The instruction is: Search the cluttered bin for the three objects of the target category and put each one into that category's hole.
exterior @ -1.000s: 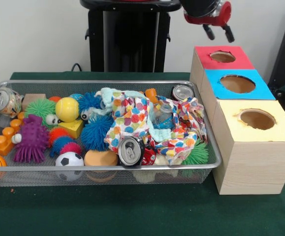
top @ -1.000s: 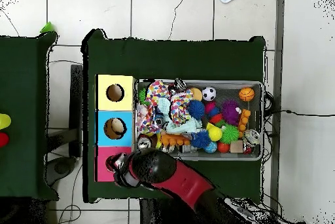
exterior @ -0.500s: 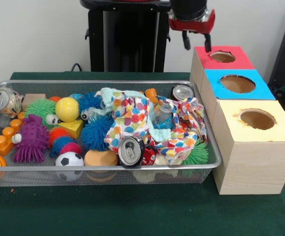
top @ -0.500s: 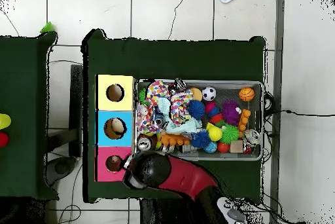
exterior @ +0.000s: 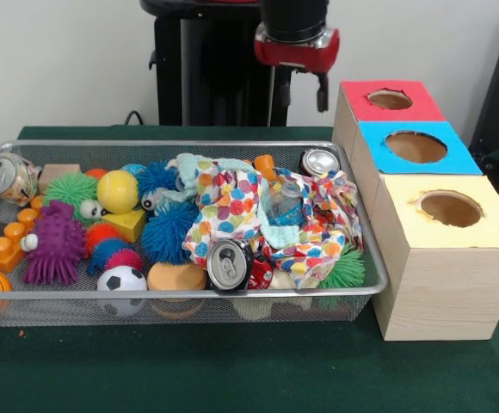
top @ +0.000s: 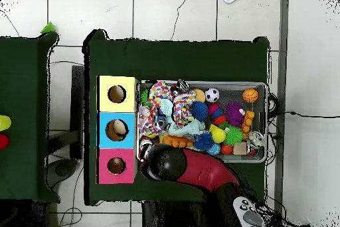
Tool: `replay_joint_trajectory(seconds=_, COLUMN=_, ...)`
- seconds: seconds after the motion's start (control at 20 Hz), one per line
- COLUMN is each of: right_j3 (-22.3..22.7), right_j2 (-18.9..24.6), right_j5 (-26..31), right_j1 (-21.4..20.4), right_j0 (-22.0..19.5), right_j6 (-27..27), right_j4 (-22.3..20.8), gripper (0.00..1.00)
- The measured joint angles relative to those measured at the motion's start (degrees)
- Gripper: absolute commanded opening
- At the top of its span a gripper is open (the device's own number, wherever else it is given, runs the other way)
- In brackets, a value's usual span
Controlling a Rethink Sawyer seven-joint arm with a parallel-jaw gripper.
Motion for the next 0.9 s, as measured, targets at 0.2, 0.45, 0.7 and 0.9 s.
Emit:
replay_joint_trajectory(seconds=0.2, right_j3=-2.99, right_j2=-1.33, right_j5=-0.02, right_j1=0.02, right_j0=-0.18, right_j6=0.00, right_j4=-3.02, gripper=1.00)
replay_joint_trajectory(seconds=0.45, right_j3=-6.42, right_j2=-2.49, right_j5=0.01, right_j1=0.41, right_j0=-0.64, right_j6=0.00, right_j4=-5.87, gripper=1.00)
replay_joint_trajectory(seconds=0.7, right_j3=-8.95, right_j2=-2.55, right_j5=0.00, right_j1=1.20, right_j0=-2.38, right_j6=0.00, right_j4=-6.20, gripper=1.00)
replay_joint_trajectory(seconds=0.9, right_j3=-11.24, right_j2=-2.55, right_j5=0.01, right_j1=2.41, right_j0=-4.46, right_j6=0.00, right_j4=-6.20, gripper=1.00)
